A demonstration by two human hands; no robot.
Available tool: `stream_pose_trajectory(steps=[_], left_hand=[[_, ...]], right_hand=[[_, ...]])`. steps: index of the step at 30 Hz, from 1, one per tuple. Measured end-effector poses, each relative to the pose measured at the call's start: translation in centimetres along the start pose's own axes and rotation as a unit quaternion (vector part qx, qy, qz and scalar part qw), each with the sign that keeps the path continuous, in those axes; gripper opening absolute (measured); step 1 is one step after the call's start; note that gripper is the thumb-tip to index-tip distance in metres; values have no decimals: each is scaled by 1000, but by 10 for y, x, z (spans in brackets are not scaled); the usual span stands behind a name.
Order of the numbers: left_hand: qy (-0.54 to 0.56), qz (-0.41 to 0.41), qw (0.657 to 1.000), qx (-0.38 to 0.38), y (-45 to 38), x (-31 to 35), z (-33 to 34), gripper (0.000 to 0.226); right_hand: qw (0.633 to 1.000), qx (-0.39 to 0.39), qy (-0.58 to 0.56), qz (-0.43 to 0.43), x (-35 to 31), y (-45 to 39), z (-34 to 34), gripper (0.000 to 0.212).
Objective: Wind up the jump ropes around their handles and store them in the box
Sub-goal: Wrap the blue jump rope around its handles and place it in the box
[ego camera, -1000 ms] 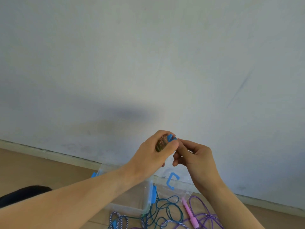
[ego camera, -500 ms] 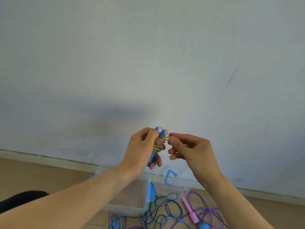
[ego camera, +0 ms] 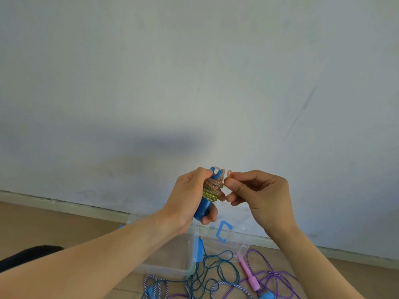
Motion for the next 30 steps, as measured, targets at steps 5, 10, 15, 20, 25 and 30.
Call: stream_pose_trajectory(steps=[5,10,15,20,25,30], left_hand=[[-7,0,1000,-3,0,-1,0,42],[-76,54,996,16,-1,-1,0,28],[-182,110,977,24,-3,-2,-3,21],[-225,154,962,22,-1,1,-4,21],[-237,179,954,32,-2,6,-7,22],[-268,192,944,21,-1,7,-9,23]], right_hand=[[997,9,72,-4,-3,0,-2,10],[990,-14,142,1,-4,0,-5,9],[976,-21,211,-45,-4,0,-7,12],[988,-19,150,-13,-3,1,-5,16],[998,-29,40,41,1,2,0,20],[997,-26,65,7,-1,5,7,32]])
Point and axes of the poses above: each hand's wrist, its own y-axis away from the middle knuckle, its own z-axis out of the palm, x = y × z, the point moved 3 cm from there along -y, towards the middle knuckle, and after that the axes turned 6 degrees about y, right-handed, at the moved point
